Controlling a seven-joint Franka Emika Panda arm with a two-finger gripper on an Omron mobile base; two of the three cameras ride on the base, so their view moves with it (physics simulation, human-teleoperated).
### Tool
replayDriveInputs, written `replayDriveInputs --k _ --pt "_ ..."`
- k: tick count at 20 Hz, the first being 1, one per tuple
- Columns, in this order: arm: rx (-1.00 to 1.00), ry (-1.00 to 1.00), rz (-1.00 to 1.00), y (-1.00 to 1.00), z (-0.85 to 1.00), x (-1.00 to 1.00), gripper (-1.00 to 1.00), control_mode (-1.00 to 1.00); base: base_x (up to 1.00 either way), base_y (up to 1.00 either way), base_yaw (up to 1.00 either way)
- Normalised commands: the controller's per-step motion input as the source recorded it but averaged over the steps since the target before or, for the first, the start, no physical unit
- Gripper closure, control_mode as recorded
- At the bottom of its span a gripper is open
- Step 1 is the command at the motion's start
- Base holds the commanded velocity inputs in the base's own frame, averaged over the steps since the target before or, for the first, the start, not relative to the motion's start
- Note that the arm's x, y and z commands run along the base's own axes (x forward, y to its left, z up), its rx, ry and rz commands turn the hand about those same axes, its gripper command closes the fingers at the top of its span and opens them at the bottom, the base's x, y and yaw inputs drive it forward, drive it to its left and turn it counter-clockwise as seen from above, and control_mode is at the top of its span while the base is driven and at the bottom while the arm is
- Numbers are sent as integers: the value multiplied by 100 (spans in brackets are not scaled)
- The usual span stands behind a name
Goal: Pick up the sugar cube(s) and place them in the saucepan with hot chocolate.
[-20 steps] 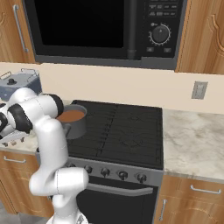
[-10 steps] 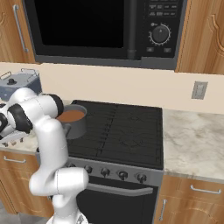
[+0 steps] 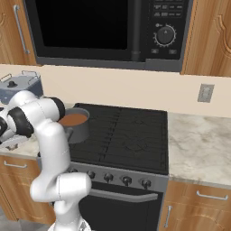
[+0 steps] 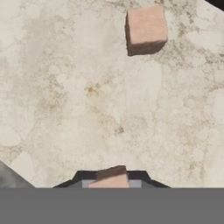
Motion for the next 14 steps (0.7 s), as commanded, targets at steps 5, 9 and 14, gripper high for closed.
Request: replayDriveInputs --k 5,9,14 --pt "0 0 0 0 0 -12 100 -100 0 0 0" --pt "1 -7 0 -18 16 -42 100 -100 0 0 0" --pt "9 -9 0 -35 61 -36 100 -100 0 0 0"
